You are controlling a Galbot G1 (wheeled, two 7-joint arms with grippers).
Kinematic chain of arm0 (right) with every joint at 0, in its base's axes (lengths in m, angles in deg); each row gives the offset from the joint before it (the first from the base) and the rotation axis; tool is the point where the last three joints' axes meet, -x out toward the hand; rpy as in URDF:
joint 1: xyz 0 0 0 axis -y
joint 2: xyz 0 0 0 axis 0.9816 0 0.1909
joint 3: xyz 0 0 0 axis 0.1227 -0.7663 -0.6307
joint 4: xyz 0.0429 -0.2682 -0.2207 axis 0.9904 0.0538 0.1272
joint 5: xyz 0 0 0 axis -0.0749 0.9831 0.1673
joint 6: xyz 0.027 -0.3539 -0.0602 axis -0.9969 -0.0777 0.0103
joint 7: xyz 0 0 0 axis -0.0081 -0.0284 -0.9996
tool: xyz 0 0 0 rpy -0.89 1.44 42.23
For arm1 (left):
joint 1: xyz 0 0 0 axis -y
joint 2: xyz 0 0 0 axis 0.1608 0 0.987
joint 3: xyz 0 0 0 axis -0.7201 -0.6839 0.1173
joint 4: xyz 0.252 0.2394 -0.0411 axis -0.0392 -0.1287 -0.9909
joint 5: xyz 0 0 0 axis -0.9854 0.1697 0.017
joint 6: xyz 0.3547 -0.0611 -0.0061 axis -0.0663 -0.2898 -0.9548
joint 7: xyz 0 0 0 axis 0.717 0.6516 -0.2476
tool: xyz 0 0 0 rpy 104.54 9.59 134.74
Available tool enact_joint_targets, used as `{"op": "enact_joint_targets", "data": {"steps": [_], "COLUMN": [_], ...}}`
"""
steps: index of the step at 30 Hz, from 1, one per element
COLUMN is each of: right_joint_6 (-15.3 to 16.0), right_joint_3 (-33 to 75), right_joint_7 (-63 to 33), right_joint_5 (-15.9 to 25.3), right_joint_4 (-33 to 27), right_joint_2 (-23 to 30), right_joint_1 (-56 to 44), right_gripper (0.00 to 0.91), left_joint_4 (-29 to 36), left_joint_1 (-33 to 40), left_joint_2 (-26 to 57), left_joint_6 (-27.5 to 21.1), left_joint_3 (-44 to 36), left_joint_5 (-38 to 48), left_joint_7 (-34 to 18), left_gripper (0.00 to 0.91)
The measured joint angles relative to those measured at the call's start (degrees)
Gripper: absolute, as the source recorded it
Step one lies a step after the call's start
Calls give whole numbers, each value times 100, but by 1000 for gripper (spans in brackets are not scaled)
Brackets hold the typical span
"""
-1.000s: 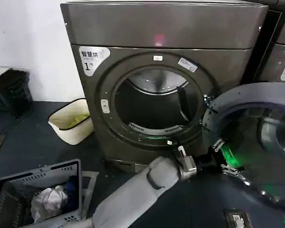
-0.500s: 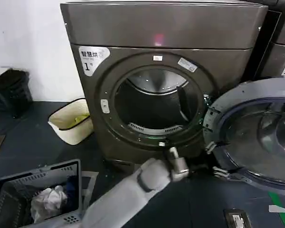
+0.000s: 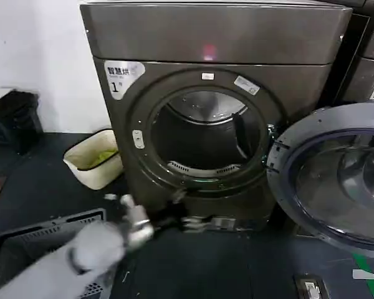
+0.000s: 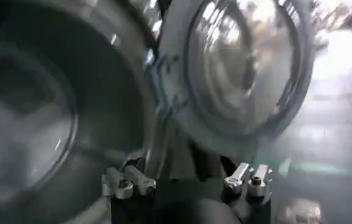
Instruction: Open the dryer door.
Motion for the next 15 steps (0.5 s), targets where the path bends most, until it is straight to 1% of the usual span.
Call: {"op": "enact_joint_targets", "data": {"steps": [3,6,8,10,13,14,15], "right_joint_6": [8,14,7,-17,-83,-112,-155], "right_joint_3": [-178,-353,-486,-585,-761,-809,-839], "right_joint_7": [30,45,52,65,139,165,201], "right_joint_5": [1,-63,-118,-182,-222,-268,-311], "right_joint_4": [-75,-151,-240,-308,-440,-497,-540], "right_joint_2": [-211,-378,-474,-542,-567,-567,-567], "right_joint_1": [44,90,141,186,284,304,313], "right_gripper": [907,907,907,907,907,907,907], "left_joint_4": [219,306,342,330,245,223,186], "left_joint_1": [-469,-794,-1024,-1280,-1471,-1493,-1494], "left_joint_2": [821,1503,1898,2242,2687,2821,2953], "left_joint_6": [-188,-550,-948,-1315,-1801,-1903,-1902], "left_joint_3": [571,1013,1283,1533,1803,1871,1920], "left_joint_5": [270,580,885,1146,1729,1953,2174], "left_joint_7": [34,178,121,-37,-356,-461,-569], "left_gripper": [907,907,907,907,907,907,907]}}
